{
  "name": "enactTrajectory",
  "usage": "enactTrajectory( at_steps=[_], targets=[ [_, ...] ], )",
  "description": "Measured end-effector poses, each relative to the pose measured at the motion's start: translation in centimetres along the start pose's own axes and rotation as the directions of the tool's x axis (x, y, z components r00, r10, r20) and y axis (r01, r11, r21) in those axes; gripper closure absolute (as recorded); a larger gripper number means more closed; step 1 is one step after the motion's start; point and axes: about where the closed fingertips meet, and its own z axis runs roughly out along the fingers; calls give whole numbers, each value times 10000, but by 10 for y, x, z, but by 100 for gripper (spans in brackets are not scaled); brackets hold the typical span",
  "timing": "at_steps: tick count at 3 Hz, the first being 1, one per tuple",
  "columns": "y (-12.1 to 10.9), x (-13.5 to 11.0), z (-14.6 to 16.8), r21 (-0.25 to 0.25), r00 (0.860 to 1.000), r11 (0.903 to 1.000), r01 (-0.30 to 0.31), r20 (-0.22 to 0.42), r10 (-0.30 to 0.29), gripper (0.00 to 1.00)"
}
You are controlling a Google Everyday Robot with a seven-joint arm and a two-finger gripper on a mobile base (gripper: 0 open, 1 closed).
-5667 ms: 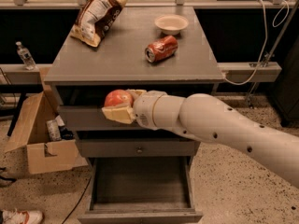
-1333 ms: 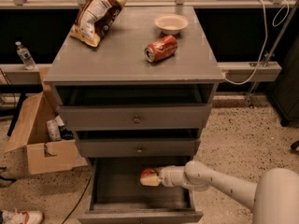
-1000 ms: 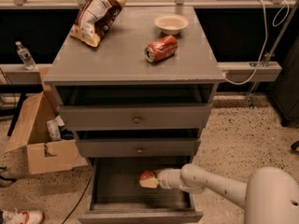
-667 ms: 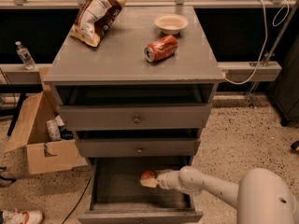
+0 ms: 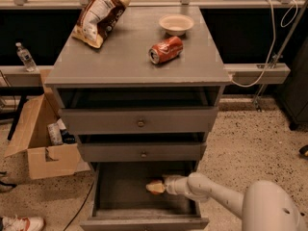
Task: Place apple into bottom drawer
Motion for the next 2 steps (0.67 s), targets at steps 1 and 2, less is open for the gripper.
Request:
enactTrajectory(
  at_steps=[1, 2],
  targets=[
    [-8, 3, -7, 57, 9998, 9999, -151, 109, 150, 0],
    [-15, 2, -53, 370, 9997, 9993, -42, 242, 33, 0]
  ],
)
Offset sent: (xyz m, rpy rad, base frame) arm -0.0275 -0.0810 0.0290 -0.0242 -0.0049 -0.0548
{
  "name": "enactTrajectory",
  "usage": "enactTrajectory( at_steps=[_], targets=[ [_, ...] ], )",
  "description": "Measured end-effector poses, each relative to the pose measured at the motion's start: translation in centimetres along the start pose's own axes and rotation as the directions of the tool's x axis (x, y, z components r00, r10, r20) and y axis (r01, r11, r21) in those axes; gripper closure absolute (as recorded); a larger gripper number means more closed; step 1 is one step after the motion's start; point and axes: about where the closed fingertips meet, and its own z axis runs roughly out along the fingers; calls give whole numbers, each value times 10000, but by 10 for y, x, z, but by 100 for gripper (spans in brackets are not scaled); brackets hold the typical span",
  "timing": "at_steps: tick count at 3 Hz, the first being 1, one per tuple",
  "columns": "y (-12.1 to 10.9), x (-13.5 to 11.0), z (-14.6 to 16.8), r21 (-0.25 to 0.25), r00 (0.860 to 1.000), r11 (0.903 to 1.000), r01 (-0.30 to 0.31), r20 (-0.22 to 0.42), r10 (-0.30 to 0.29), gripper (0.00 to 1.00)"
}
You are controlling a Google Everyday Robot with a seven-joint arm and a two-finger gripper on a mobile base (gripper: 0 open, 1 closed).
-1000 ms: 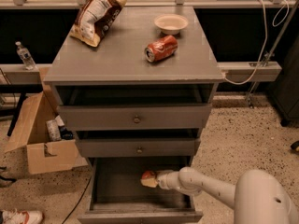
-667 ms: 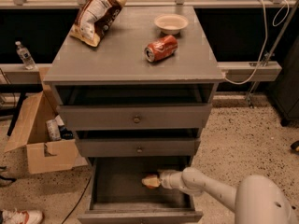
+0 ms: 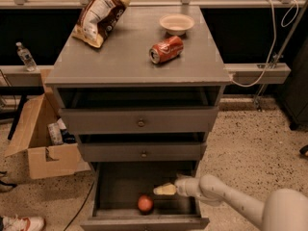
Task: Place apple into bottom drawer
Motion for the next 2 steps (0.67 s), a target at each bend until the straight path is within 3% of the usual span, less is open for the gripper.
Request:
enactTrajectory(
  at_steps=[2],
  targets=[
    [3, -14, -131, 532, 9928, 9986, -21, 1197, -43, 0]
  ],
)
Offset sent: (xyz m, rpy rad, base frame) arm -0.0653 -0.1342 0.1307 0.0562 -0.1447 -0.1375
